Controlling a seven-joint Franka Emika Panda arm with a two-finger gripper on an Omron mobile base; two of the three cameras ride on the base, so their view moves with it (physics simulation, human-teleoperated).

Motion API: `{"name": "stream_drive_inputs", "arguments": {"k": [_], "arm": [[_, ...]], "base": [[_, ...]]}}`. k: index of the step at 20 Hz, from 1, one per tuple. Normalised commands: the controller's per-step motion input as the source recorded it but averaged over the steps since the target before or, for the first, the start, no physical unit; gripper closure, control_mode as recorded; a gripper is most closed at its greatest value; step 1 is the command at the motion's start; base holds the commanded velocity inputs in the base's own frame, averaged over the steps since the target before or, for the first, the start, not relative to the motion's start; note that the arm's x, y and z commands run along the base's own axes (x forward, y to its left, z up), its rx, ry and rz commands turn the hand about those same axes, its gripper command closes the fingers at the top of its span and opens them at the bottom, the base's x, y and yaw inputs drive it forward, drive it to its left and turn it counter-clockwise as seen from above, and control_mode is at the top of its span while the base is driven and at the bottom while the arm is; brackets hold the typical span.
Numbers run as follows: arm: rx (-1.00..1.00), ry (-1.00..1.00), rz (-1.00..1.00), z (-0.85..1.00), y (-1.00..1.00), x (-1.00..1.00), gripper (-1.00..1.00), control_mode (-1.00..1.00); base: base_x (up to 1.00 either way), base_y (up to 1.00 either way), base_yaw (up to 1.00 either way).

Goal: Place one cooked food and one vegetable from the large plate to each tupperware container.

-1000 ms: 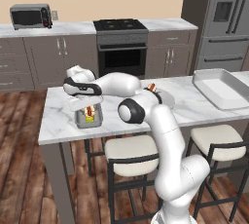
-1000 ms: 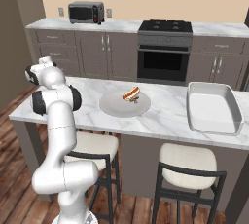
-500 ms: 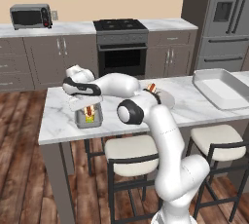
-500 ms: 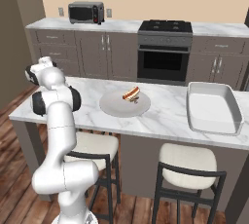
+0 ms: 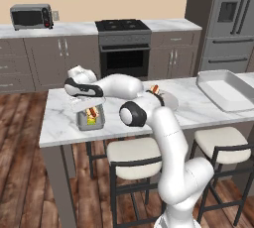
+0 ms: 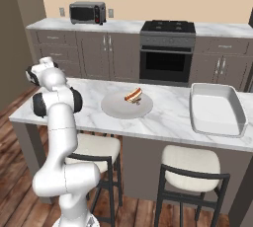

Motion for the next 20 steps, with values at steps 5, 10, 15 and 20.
{"name": "stream_drive_inputs", "arguments": {"k": [5, 10, 15, 20], "arm": [[0.00, 0.01, -0.01, 0.45, -0.03, 0.00, -1.00, -1.00], [0.00, 0.00, -0.07, 0.62, -0.32, -0.06, -1.00, -1.00], [0.00, 0.08, -0.25, 0.34, -0.72, -0.23, -1.00, -1.00], [0.07, 0.01, -0.29, 0.01, -1.00, -0.78, -1.00, -1.00]], "base": [[0.00, 0.00, 0.00], [0.00, 0.00, 0.00], [0.00, 0.00, 0.00], [0.00, 0.00, 0.00]]}}
